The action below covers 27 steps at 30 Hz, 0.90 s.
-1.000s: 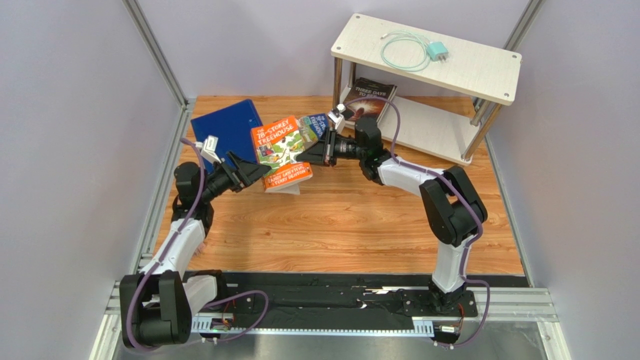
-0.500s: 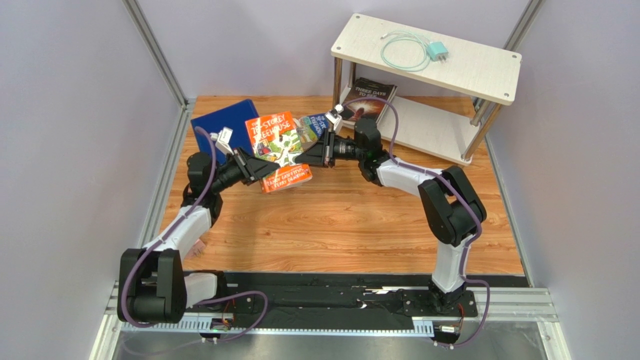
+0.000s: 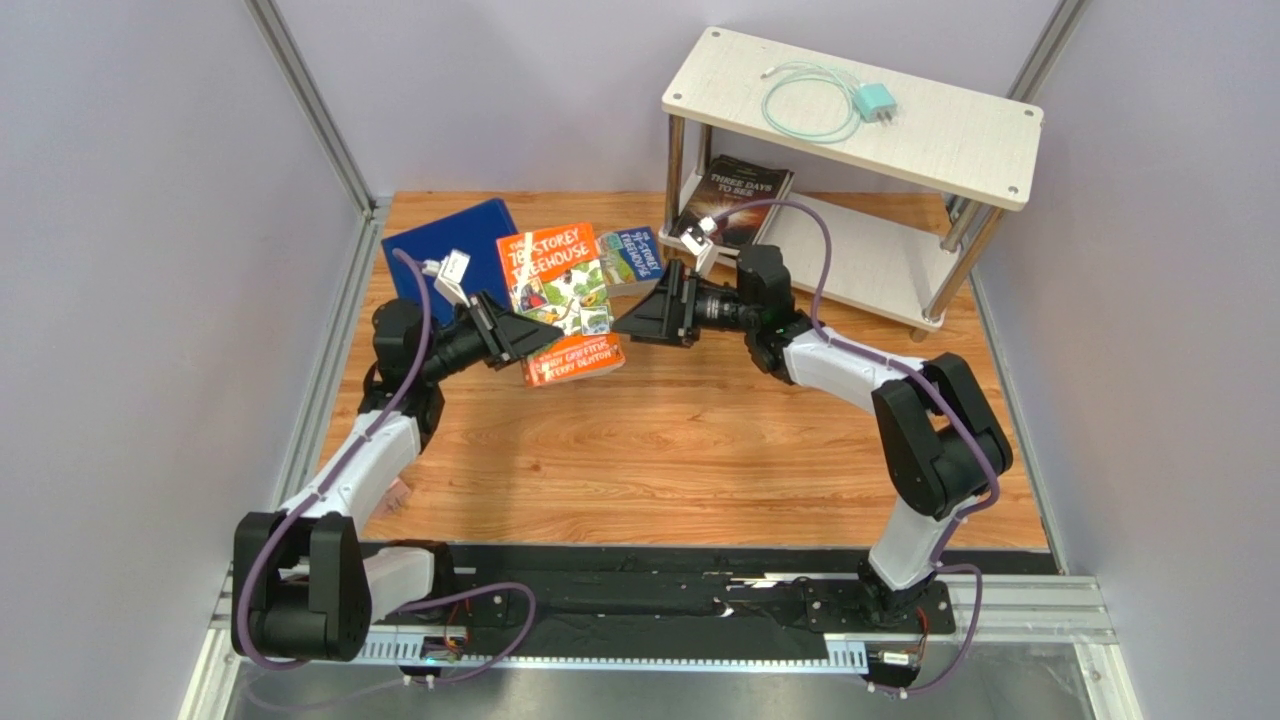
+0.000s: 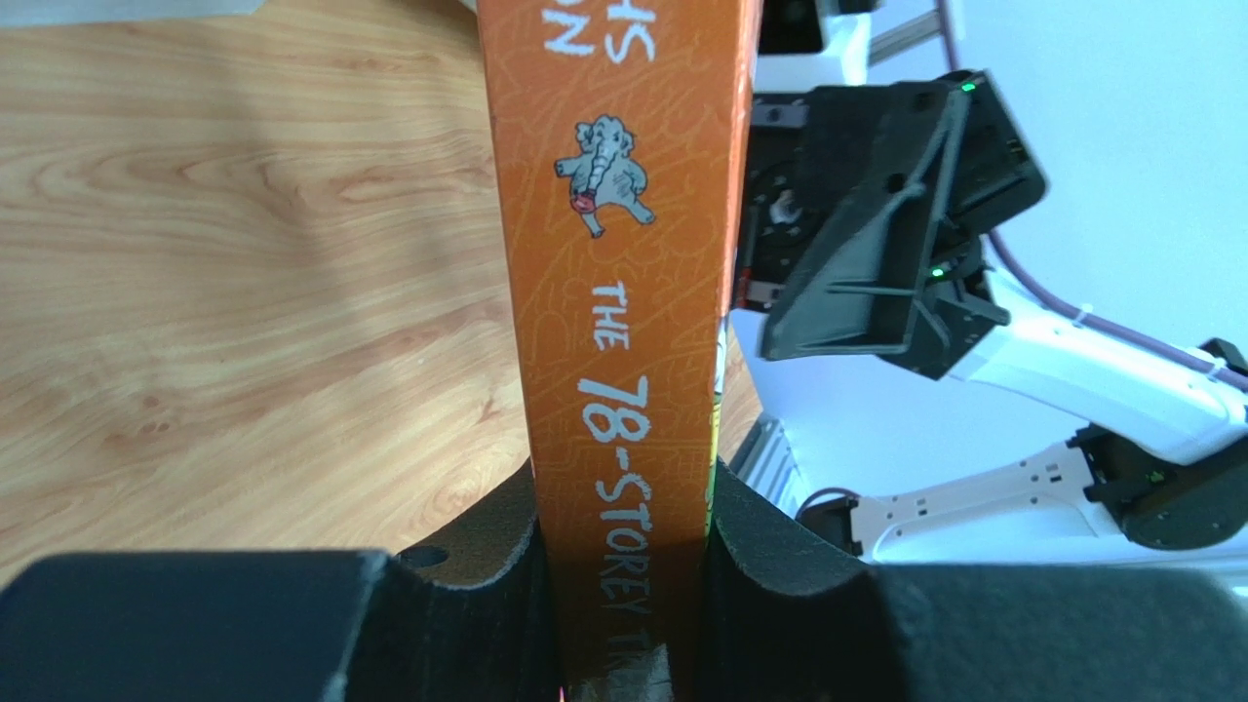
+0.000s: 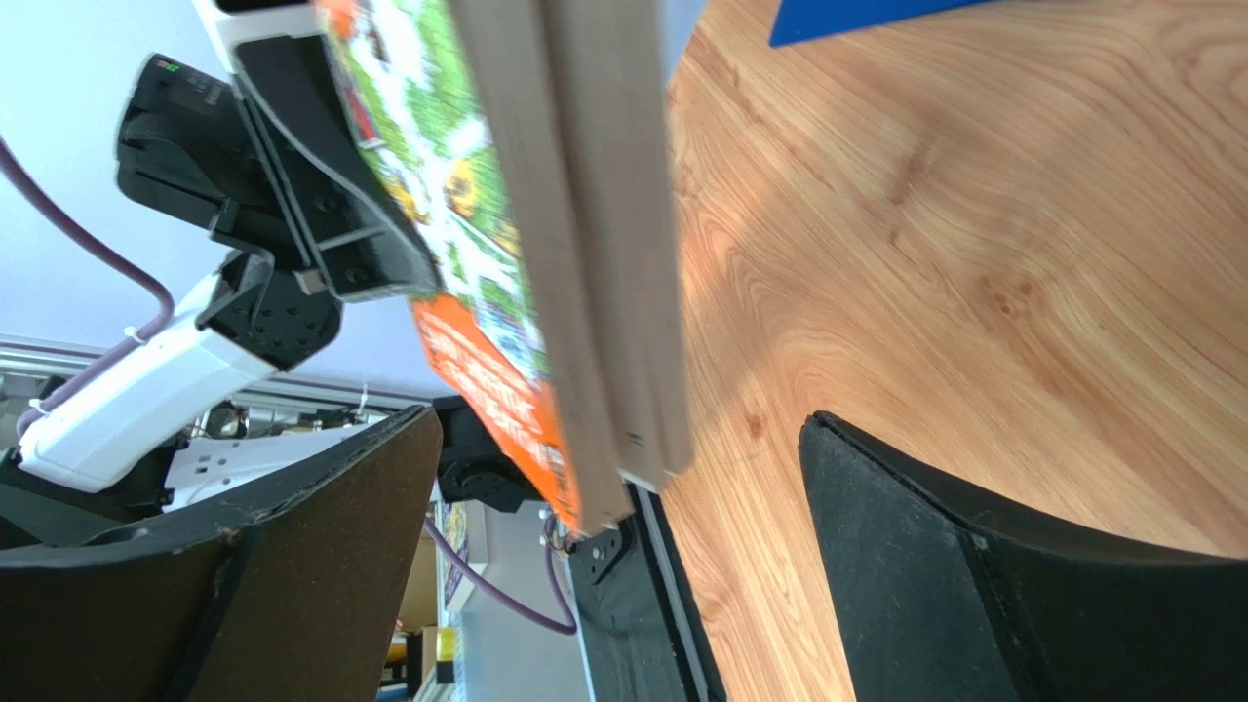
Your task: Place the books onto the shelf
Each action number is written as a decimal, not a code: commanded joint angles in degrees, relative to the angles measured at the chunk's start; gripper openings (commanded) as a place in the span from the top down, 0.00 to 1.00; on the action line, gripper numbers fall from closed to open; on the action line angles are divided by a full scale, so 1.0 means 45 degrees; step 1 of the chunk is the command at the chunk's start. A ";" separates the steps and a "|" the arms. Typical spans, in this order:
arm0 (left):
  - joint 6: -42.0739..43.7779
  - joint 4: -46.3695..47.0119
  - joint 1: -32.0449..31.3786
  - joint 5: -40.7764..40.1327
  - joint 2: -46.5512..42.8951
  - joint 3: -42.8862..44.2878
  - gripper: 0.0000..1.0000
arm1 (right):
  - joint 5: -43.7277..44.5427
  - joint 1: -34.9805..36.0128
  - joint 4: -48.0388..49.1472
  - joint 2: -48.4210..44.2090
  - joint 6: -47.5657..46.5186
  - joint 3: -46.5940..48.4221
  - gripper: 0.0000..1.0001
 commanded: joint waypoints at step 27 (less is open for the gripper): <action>-0.1052 0.3534 -0.0792 -0.0324 0.1393 0.1122 0.80 | -0.0505 0.0607 0.4619 0.0872 0.2671 -0.0692 1.00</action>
